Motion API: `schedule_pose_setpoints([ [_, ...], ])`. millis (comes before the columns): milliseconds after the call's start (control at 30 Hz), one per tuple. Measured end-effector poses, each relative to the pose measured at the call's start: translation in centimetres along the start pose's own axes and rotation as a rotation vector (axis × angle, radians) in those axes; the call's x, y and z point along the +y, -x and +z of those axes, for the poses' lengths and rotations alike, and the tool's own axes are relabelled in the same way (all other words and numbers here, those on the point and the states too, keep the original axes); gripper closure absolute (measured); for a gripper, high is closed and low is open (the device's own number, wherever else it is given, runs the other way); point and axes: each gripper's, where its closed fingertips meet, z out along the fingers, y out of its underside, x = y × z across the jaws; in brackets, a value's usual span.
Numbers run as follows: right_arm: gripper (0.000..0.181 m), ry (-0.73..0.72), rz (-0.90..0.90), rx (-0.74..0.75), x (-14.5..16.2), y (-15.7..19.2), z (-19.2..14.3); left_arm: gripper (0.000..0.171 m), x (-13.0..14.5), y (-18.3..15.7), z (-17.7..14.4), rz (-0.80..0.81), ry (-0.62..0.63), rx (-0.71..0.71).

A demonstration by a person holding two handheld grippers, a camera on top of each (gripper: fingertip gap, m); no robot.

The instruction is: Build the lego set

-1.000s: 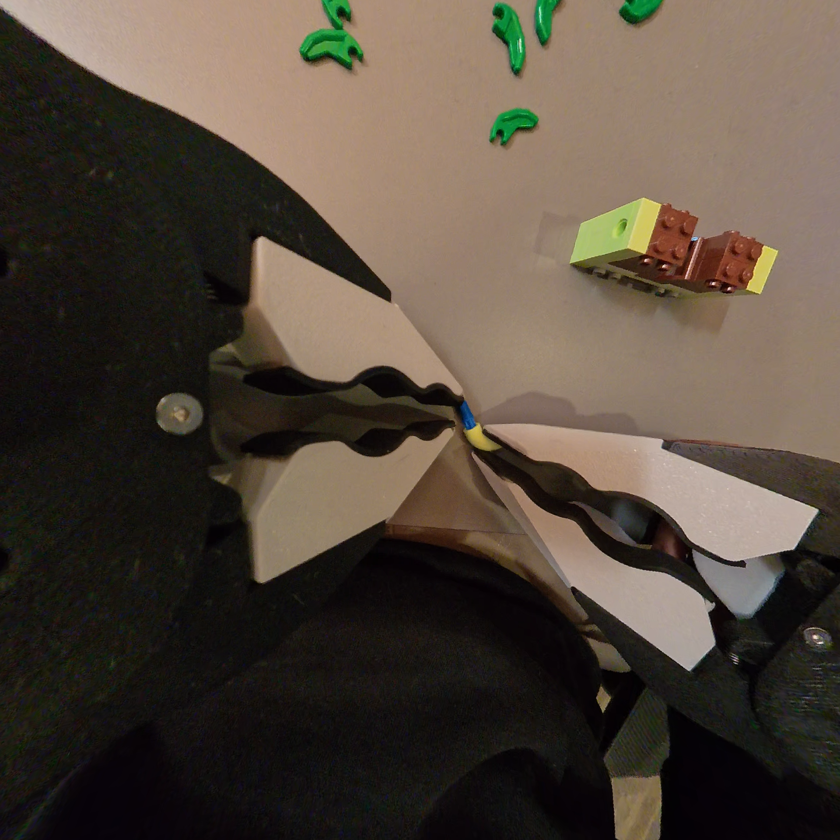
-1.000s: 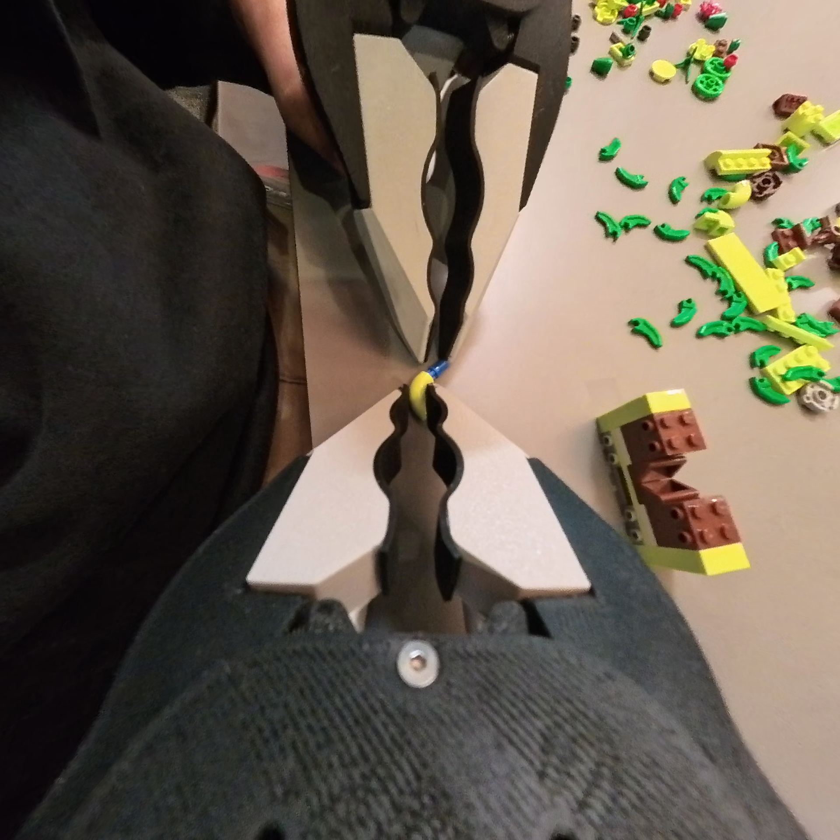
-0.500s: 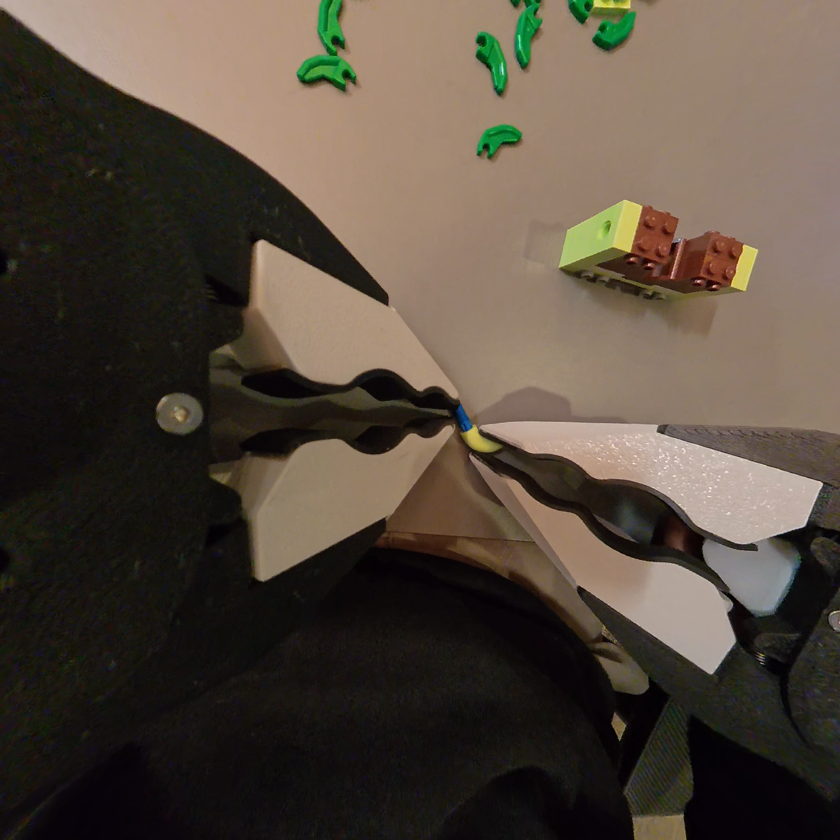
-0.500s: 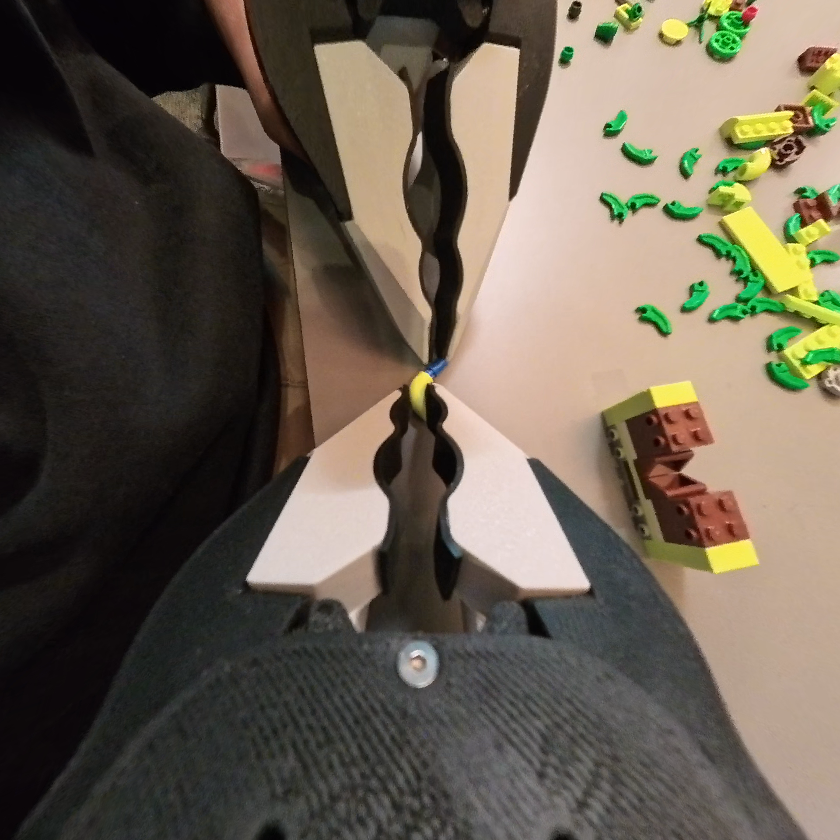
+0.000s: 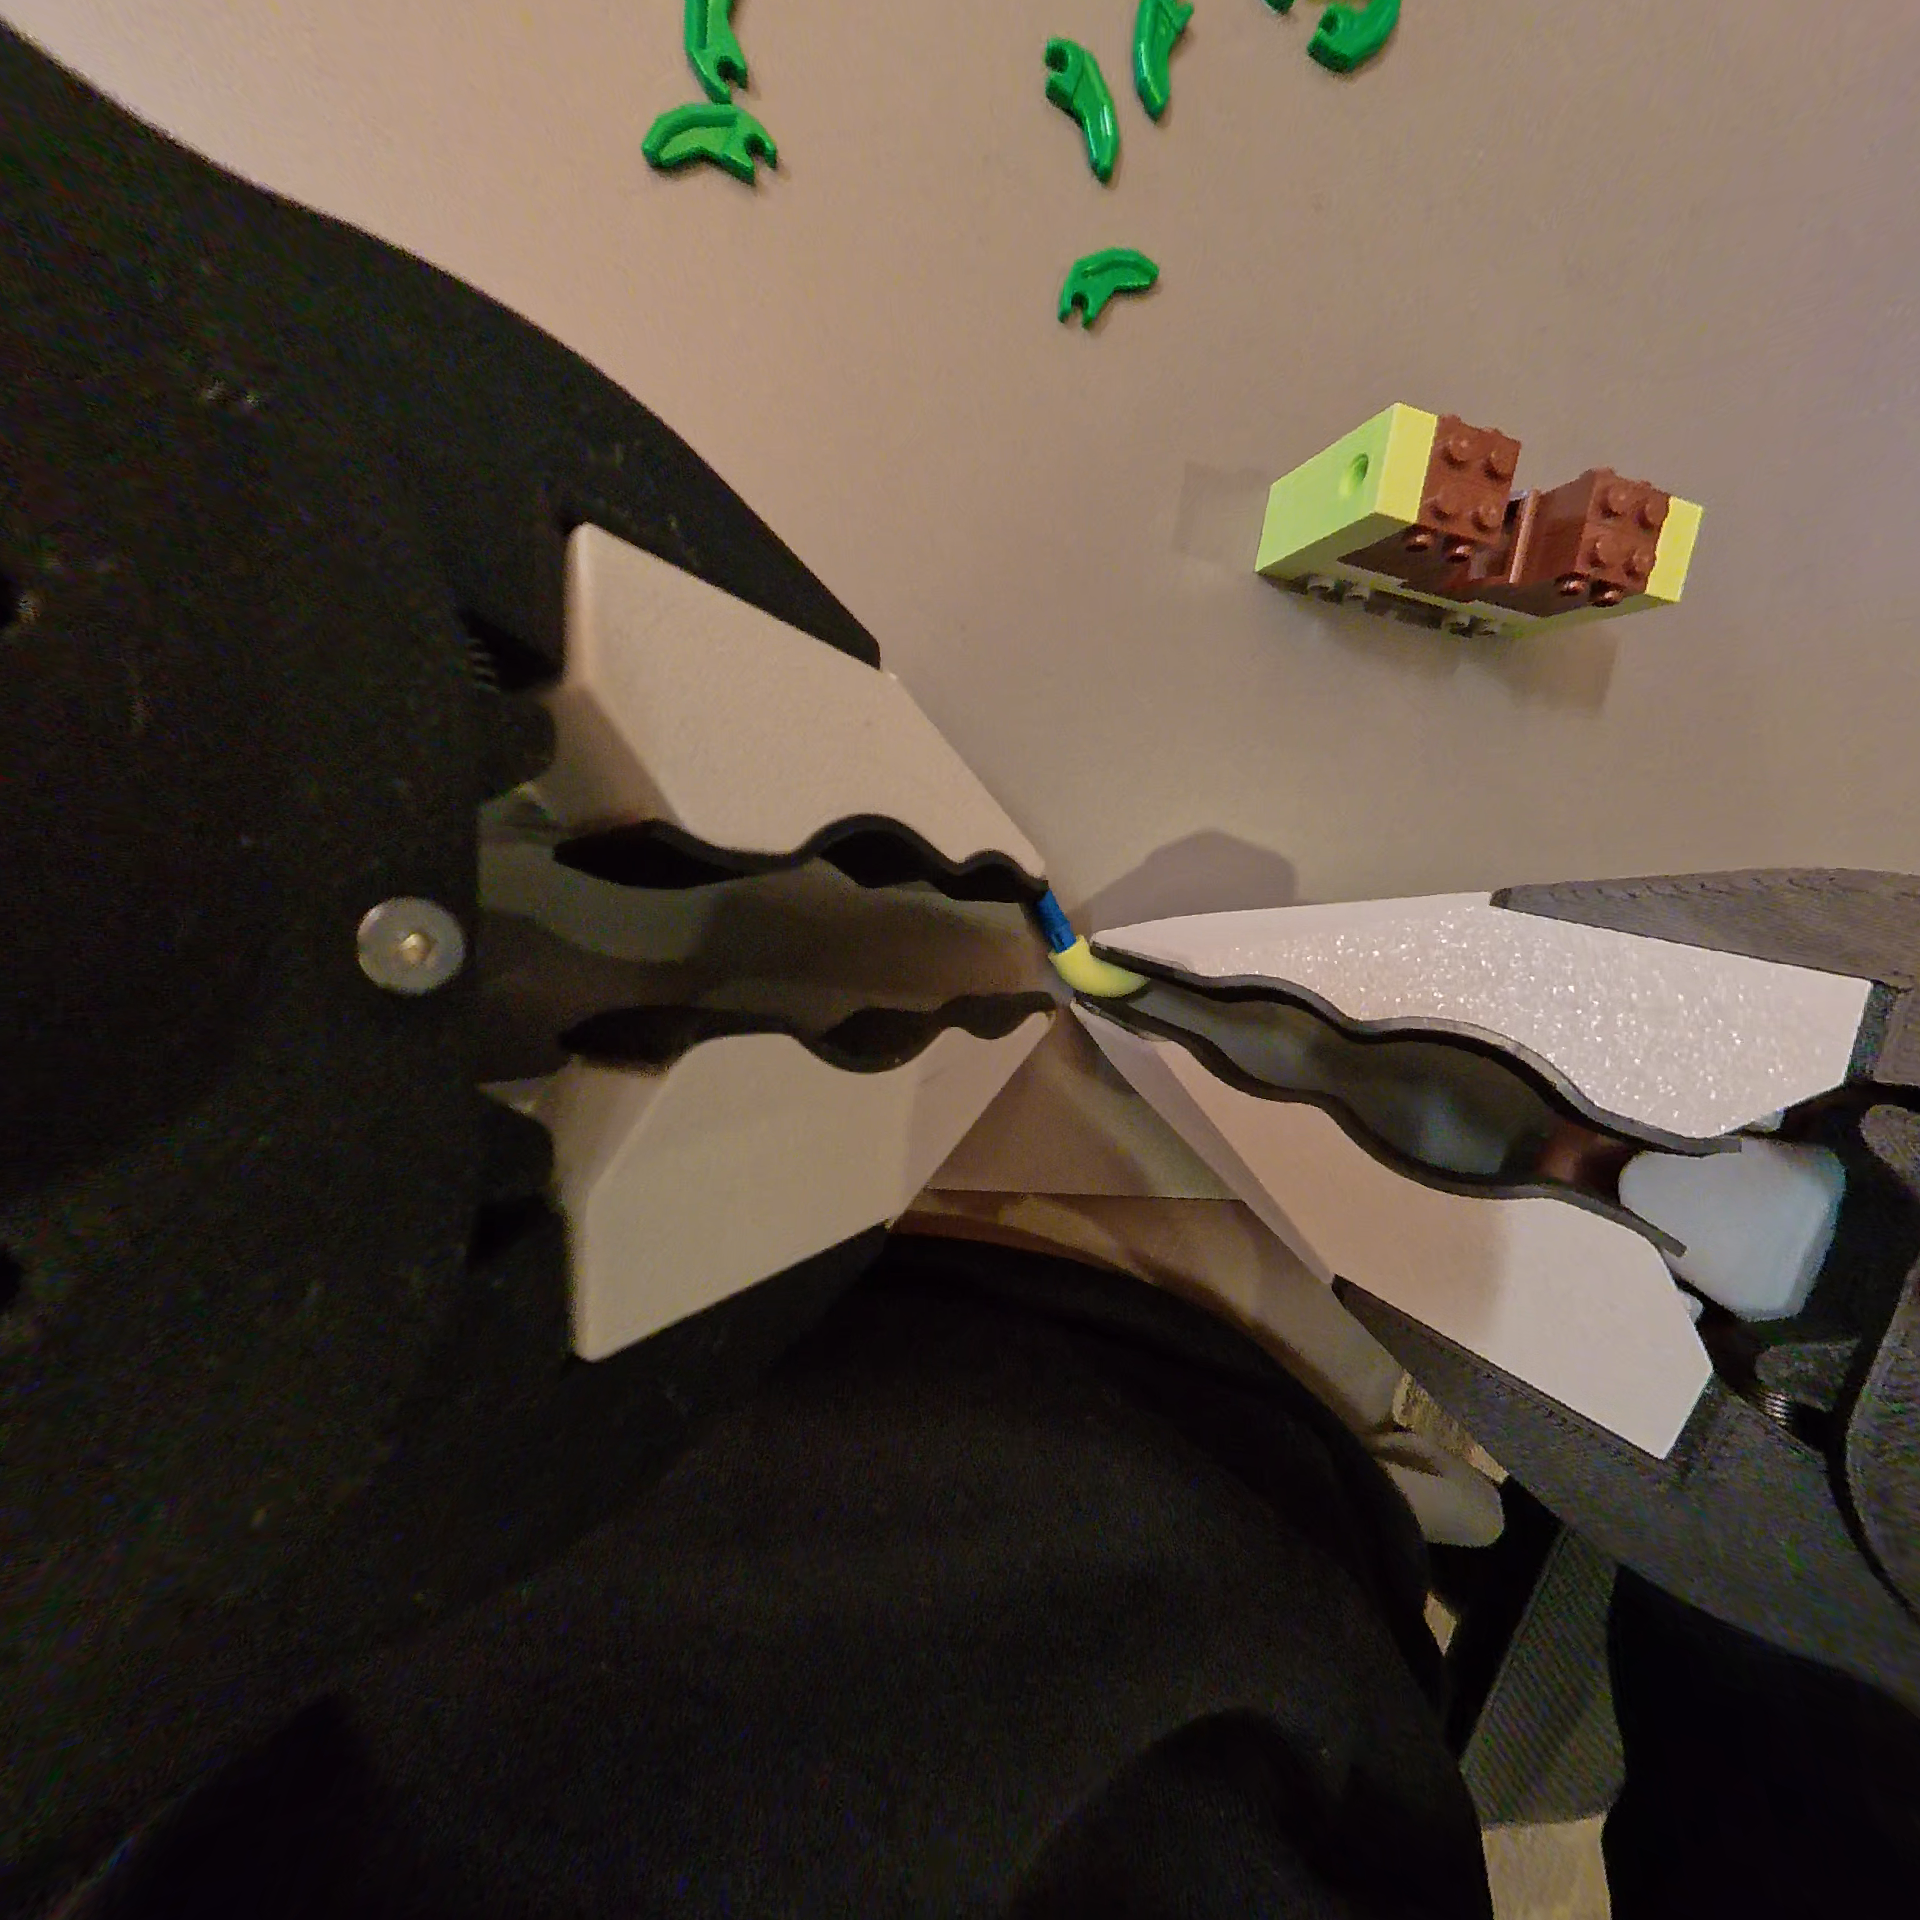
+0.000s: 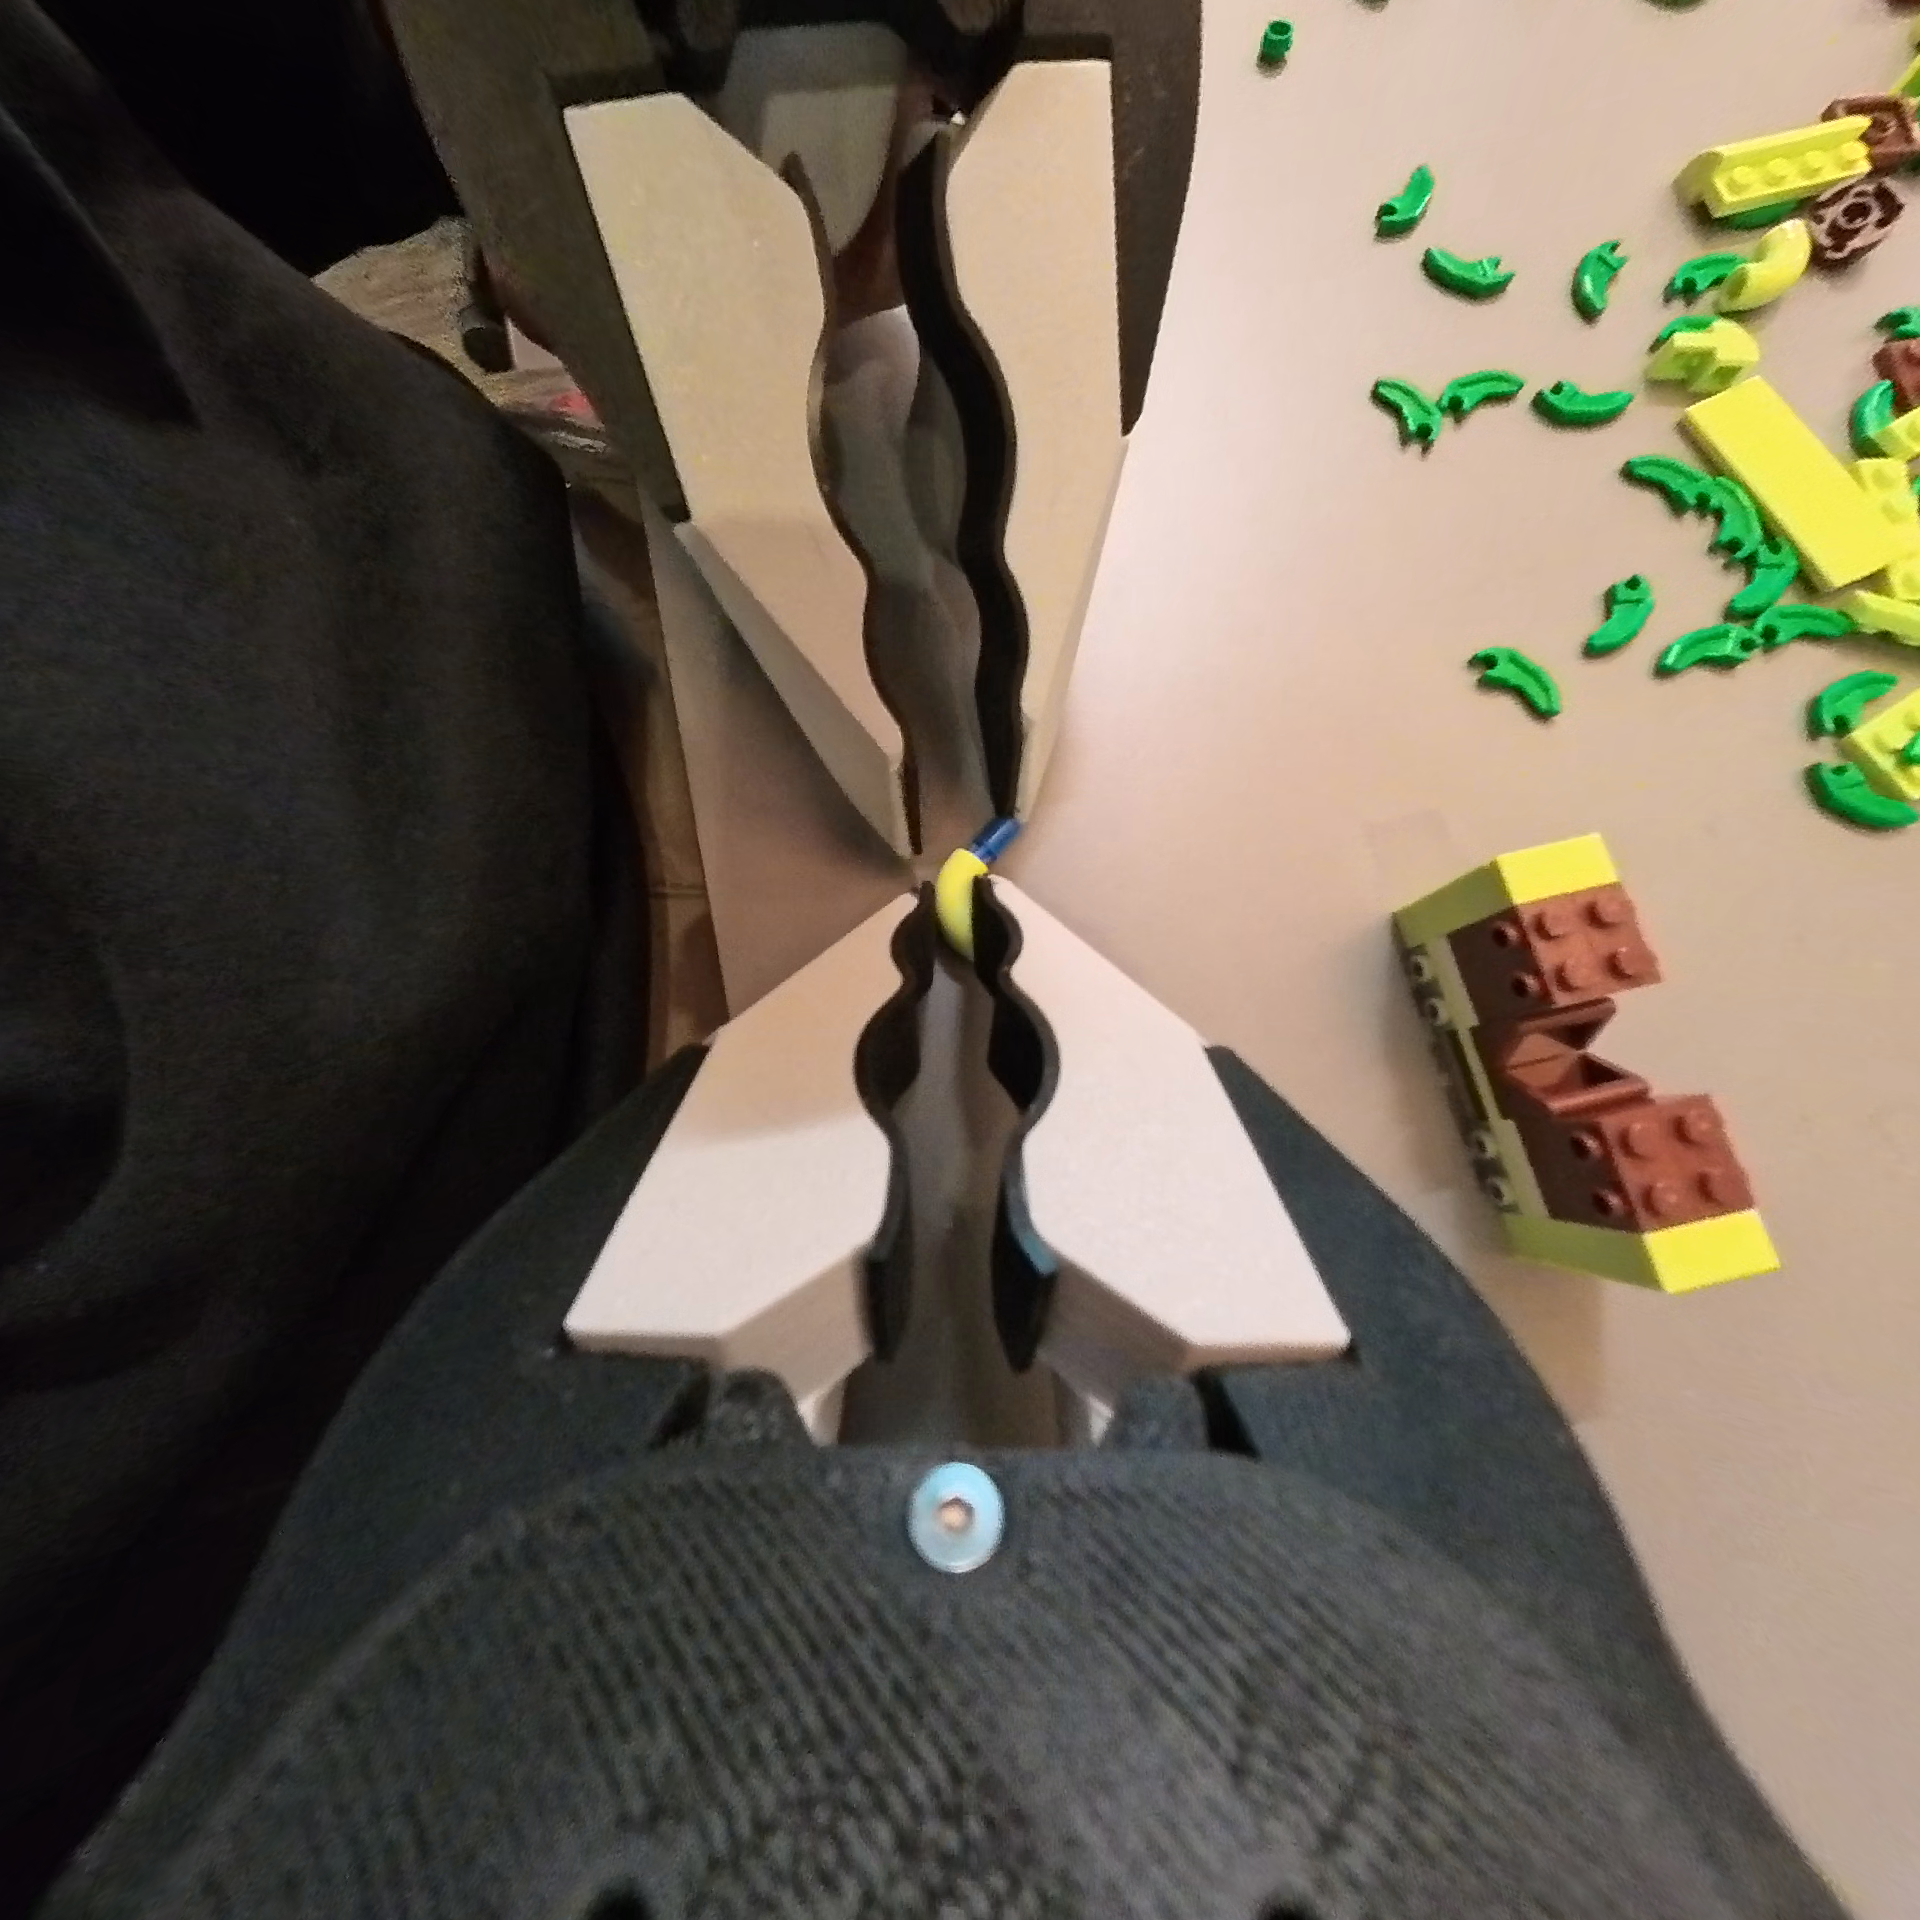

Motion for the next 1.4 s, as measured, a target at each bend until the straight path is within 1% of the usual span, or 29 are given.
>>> schedule_pose_setpoints([
  [900, 0.177, -0.011, 0.081, -0.008, -0.1, -0.1, 0.1, 0.158, -0.1, 0.3, 0.1, 0.029, 0.002, -0.042],
  [933, 0.177, -0.017, 0.086, -0.009, -0.1, -0.2, 0.1, 0.157, -0.1, 0.3, 0.0, 0.022, 0.001, -0.030],
  [1000, 0.176, -0.036, 0.084, 0.000, -0.2, -0.4, 0.0, 0.146, 0.0, 0.2, 0.0, -0.002, 0.004, 0.007],
  [1033, 0.176, -0.056, 0.089, -0.016, -0.4, -0.3, -0.1, 0.144, 0.0, 0.2, -0.2, -0.011, 0.002, 0.012],
  [1100, 0.176, -0.104, 0.099, -0.026, -1.1, -0.3, -0.4, 0.139, -0.6, 0.9, -1.1, -0.023, -0.051, -0.013],
  [1200, 0.176, -0.210, 0.100, -0.045, -2.5, 0.0, -1.2, 0.135, -2.6, 1.2, -2.9, -0.093, -0.202, 0.027],
  [1267, 0.176, -0.344, 0.119, -0.105, -4.1, 0.7, -2.4, 0.134, -3.8, 0.7, -3.9, -0.162, -0.313, 0.111],
  [1333, 0.176, -0.485, 0.153, -0.140, -5.6, 0.7, -4.0, 0.133, -5.1, -0.2, -4.9, -0.233, -0.422, 0.234],
  [1400, 0.176, -0.595, 0.181, -0.137, -6.5, 0.3, -5.6, 0.135, -6.0, -0.9, -5.9, -0.287, -0.504, 0.341],
])
